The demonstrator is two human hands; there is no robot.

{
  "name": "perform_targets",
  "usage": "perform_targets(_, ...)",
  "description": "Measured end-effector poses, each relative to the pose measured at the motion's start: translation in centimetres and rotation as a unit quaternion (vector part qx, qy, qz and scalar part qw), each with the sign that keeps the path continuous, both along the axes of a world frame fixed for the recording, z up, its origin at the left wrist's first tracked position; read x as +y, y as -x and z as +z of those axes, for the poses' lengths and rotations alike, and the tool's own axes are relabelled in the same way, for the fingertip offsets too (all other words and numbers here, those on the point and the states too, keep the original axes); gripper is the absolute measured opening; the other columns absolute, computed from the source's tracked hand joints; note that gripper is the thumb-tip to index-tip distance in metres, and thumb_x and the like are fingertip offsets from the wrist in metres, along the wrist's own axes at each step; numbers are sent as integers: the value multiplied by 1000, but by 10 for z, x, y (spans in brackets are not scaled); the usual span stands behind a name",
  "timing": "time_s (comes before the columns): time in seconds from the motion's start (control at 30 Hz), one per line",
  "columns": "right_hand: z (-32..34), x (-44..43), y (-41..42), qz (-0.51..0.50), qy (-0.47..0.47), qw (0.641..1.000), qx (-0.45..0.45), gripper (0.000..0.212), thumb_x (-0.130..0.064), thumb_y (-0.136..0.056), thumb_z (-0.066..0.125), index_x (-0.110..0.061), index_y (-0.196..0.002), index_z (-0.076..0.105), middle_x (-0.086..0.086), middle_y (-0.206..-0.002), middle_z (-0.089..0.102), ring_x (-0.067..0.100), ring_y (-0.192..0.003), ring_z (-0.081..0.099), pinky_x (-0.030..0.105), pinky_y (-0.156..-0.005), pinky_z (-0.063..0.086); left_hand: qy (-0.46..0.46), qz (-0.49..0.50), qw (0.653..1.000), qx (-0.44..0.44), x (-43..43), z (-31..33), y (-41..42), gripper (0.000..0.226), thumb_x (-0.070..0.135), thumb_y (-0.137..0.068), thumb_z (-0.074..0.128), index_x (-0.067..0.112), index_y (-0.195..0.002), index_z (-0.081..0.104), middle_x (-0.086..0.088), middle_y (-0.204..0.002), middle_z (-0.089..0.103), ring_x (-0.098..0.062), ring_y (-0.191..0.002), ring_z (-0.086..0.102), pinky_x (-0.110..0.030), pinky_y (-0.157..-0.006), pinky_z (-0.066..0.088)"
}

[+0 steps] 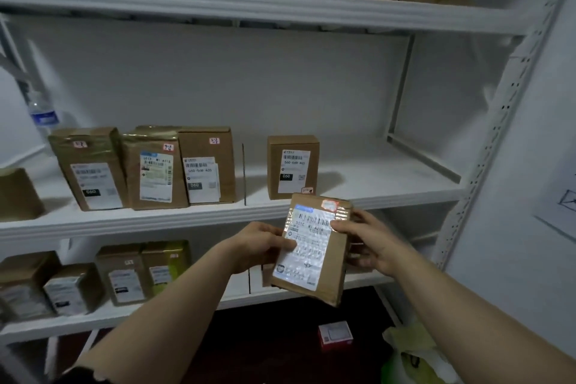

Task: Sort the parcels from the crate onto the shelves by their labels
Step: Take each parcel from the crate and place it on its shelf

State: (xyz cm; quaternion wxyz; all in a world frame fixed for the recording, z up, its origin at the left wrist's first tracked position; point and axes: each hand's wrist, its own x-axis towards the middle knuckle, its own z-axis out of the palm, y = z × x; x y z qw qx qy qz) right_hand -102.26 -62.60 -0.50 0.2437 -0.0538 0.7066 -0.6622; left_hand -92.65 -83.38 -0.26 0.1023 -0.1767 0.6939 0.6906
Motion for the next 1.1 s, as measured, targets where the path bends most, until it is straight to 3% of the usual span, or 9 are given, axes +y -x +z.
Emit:
perform_targets(0.2, 2, -33, 38, 69, -19, 997, -11, 59, -20, -67, 82, -32, -119, 57, 8, -111, 65, 29, -101, 60, 40, -73, 53, 11, 52, 998, -16, -13, 5, 13, 26, -3, -84, 64, -1, -109, 65, -12, -103, 72, -26, -97, 69, -38, -87, 55)
perform_targets(0.43, 7, -79, 44, 121, -8, 993, -9, 68, -19, -66, 83, -35, -125, 51, 6, -117, 62, 26, -102, 58, 44, -80, 49, 6, 87, 996, -22, -50, 11, 5, 34, -3, -83, 64, -4, -117, 60, -14, -107, 71, -28, -99, 68, -40, -92, 53)
perform_targets(0.53, 12, -100, 43, 140, -26, 990, 21, 72, -16, -65, 83, -34, -125, 50, 4, -115, 60, 23, -99, 57, 46, -88, 48, 76, 144, 986, 34, -65, 18, 3, 67, 5, -75, 75, 6, -136, 47, -9, -118, 66, -25, -109, 62, -38, -100, 46)
perform_targets(0.6, 19, -112, 42, 182, -88, 977, 70, 89, -17, -59, 86, -31, -135, 42, 4, -120, 56, 23, -104, 55, 42, -87, 49, 191, 178, 962, 77, -73, 35, 2, 94, 8, -72, 78, 14, -149, 25, -9, -143, 45, -26, -128, 46, -31, -100, 39)
perform_targets(0.7, 33, -131, 40, 266, -155, 942, 131, 105, -9, -63, 84, -21, -148, 23, 6, -139, 48, 22, -118, 50, 35, -92, 46, 326, 66, 942, 46, -78, 69, 3, 98, 10, -75, 75, 17, -152, 14, -8, -152, 27, -28, -135, 34, -28, -94, 38)
perform_targets(0.83, 51, -150, 39, 337, -131, 921, 145, 114, -5, -63, 83, -23, -151, 14, 8, -146, 40, 22, -124, 47, 42, -107, 39, 410, -78, 906, -68, -91, 93, 17, 67, 14, -74, 77, 13, -132, 42, -7, -129, 53, -22, -108, 55, -27, -86, 47)
perform_targets(0.93, 69, -156, 48, 363, -129, 904, 185, 97, -19, -72, 78, -21, -150, 20, 5, -147, 40, 22, -132, 41, 37, -109, 34, 424, -86, 898, -81, -104, 98, 25, 75, 16, -70, 80, 11, -135, 42, -5, -126, 54, -24, -112, 56, -33, -94, 49)
perform_targets(1.03, 92, -164, 74, 235, -80, 921, 299, 45, -23, -87, 63, -22, -131, 51, 1, -136, 51, 19, -123, 48, 32, -98, 40, 456, -76, 884, -69, -112, 102, 30, 78, 17, -70, 81, 12, -136, 39, -5, -127, 53, -24, -114, 55, -33, -93, 51)
perform_targets(1.1, 100, -173, 100, 142, -175, 874, 430, 38, -16, -89, 58, -25, -126, 55, 1, -133, 52, 21, -125, 46, 33, -98, 37, 480, -60, 873, -53, -116, 103, 34, 79, 21, -69, 82, 14, -136, 40, -2, -124, 54, -21, -111, 56, -28, -86, 51)
